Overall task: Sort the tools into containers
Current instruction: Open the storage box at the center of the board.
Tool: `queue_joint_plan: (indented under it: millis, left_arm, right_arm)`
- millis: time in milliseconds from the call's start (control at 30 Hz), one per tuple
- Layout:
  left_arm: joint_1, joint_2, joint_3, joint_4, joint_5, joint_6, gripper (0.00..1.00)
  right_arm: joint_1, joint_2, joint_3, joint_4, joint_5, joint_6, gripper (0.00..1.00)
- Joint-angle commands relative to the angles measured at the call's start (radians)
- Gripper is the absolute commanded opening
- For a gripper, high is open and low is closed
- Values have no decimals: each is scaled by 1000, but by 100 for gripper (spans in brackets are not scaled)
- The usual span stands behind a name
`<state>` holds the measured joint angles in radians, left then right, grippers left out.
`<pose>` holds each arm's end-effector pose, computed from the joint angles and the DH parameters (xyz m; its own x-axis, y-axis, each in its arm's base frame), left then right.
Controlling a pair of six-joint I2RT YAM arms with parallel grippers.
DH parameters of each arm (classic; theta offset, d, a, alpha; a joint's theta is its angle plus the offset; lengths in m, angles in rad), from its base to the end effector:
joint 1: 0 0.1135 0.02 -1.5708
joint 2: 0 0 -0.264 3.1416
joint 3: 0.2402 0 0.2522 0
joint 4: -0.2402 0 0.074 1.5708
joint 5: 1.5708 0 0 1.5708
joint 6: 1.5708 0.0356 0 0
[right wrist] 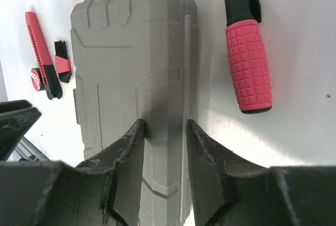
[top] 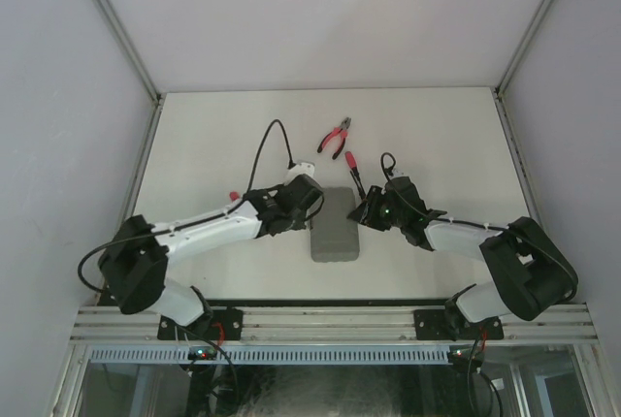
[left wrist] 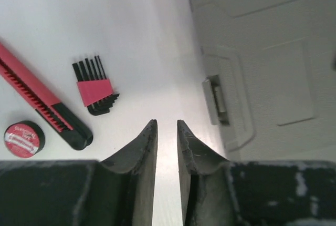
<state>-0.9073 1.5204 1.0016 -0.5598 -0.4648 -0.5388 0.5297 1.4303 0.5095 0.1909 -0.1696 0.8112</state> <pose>0.1968 -0.2259 0.2145 -0.7603 0.2279 -0.6083 0.2140 0.9720 0.0966 0.2216 0.1367 0.1435 -0.8361 0.3387 -0.4316 -0.0005 0.7863 0.6179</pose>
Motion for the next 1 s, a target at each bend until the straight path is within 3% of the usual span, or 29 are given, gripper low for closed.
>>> queue_joint_plan:
  millis: [0,100,200,567,967]
  left_arm:
    - [5,-132,-70,175,66,0,30]
    - [8,-173,-111,251,117,-14,40]
    - [22,-164,-133,307,168,-33,43]
    - [96,-119,-254,488,303,-126,46]
    - [132,-83,-273,507,323,-122,46]
  right_arm:
    - [-13,39,-54,-229,93,-70,33]
    - [-11,35,-54,-228,88,-70,34]
    - [-11,32,-54,-224,80,-72,34]
    - [-2,27,-53,-226,72,-75,34]
    - [12,36,-41,-237,74,-73,34]
